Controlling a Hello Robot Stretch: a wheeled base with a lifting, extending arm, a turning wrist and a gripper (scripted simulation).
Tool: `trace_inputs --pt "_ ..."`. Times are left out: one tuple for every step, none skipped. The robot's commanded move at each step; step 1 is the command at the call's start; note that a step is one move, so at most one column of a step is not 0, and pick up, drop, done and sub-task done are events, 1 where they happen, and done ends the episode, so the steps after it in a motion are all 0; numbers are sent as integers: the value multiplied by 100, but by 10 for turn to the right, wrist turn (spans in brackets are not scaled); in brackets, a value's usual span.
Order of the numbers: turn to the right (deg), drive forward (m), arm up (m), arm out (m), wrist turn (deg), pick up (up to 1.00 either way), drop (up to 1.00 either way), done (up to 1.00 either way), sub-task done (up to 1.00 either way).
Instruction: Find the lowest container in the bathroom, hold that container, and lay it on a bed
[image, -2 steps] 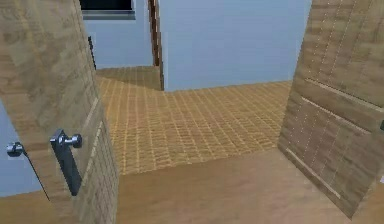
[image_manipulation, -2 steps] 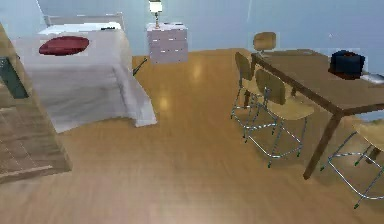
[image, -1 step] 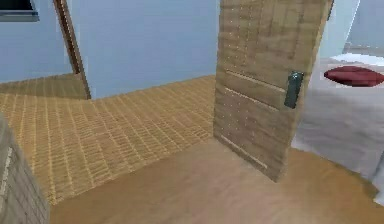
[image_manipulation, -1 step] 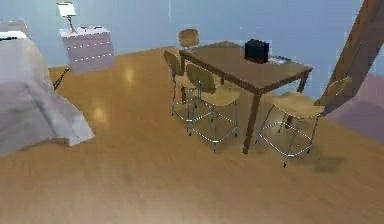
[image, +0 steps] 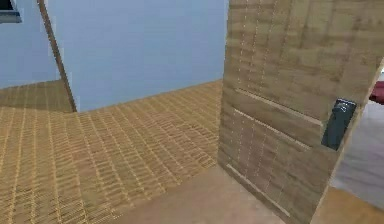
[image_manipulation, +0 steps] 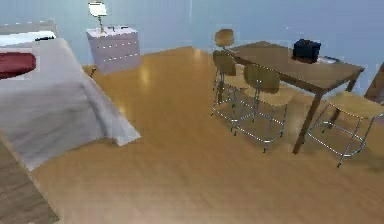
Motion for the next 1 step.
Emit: trace_inputs --pt "-270 0 0 0 0 0 0 0 0"
